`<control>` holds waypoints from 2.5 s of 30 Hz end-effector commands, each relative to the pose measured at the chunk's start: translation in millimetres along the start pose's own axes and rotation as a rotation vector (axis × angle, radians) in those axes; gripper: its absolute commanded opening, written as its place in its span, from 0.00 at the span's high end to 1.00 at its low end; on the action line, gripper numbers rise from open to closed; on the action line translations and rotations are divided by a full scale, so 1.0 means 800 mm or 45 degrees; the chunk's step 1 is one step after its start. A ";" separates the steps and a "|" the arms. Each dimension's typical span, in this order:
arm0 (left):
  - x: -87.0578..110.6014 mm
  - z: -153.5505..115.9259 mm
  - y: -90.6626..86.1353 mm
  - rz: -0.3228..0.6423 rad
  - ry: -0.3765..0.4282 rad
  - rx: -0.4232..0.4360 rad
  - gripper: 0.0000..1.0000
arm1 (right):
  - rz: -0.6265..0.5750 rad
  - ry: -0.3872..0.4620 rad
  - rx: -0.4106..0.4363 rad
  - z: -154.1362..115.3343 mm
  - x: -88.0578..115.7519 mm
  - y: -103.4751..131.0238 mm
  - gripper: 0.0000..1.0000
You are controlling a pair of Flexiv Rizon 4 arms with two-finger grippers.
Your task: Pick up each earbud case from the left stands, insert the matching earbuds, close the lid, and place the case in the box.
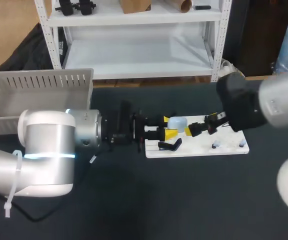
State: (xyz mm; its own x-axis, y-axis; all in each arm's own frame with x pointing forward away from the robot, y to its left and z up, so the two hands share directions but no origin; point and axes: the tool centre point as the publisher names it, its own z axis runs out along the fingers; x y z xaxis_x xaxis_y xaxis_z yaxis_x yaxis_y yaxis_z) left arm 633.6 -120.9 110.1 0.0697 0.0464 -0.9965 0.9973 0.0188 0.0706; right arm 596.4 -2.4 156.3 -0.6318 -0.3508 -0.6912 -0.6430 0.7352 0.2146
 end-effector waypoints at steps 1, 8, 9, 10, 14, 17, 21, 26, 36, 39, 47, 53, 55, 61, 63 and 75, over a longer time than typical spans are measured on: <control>0.000 0.000 -0.003 0.002 -0.001 -0.011 1.00 | 0.004 0.008 0.183 0.016 -0.002 0.004 0.00; 0.000 0.000 -0.003 0.002 -0.001 -0.011 1.00 | 0.017 0.027 0.190 0.026 -0.001 -0.003 0.00; 0.000 0.000 -0.003 0.002 -0.001 -0.011 1.00 | 0.018 0.028 0.191 0.027 0.000 -0.004 0.00; 0.000 0.000 -0.003 0.002 -0.001 -0.011 1.00 | 0.020 0.031 0.194 0.028 0.000 -0.005 0.00; 0.000 0.000 -0.003 0.002 -0.001 -0.011 1.00 | 0.028 0.036 0.198 0.031 -0.001 -0.009 0.00; 0.000 0.000 -0.003 0.002 -0.001 -0.011 1.00 | 0.032 0.041 0.197 0.034 0.000 -0.010 0.00; 0.000 0.000 -0.003 0.002 -0.001 -0.011 1.00 | 0.036 0.047 0.195 0.037 0.001 -0.012 0.00; 0.000 0.000 -0.003 0.002 -0.001 -0.011 1.00 | 0.038 0.050 0.193 0.039 -0.001 -0.014 0.00; 0.000 0.000 -0.003 0.002 -0.001 -0.011 1.00 | 0.038 0.062 0.203 0.045 -0.006 -0.018 0.00; 0.000 0.000 -0.003 0.002 -0.001 -0.011 1.00 | 0.040 0.062 0.206 0.046 -0.006 -0.018 0.00; 0.000 0.000 -0.003 0.002 -0.001 -0.011 1.00 | 0.048 0.058 0.219 0.043 -0.010 -0.023 0.00; 0.000 0.000 -0.003 0.002 -0.001 -0.011 1.00 | 0.053 0.055 0.235 0.041 -0.014 -0.027 0.00; 0.000 0.000 -0.003 0.002 -0.001 -0.011 1.00 | 0.055 0.055 0.240 0.040 -0.015 -0.028 0.00; 0.000 0.000 -0.003 0.002 -0.001 -0.011 1.00 | 0.051 0.051 0.258 0.039 -0.024 -0.032 0.00; 0.000 0.000 -0.003 0.002 -0.001 -0.011 1.00 | 0.051 0.047 0.263 0.038 -0.029 -0.034 0.00; 0.000 0.000 -0.003 0.002 -0.001 -0.011 1.00 | -0.041 -0.052 0.416 -0.014 -0.052 -0.052 0.00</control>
State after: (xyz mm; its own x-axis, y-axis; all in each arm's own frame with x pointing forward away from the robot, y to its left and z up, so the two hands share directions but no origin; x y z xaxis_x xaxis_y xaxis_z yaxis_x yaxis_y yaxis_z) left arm 633.0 -120.9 110.4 0.0692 0.0471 -0.9965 0.9973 0.0208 0.0702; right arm 659.1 -8.4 171.3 -0.6009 -0.3399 -0.7235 -0.5810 0.8073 0.1034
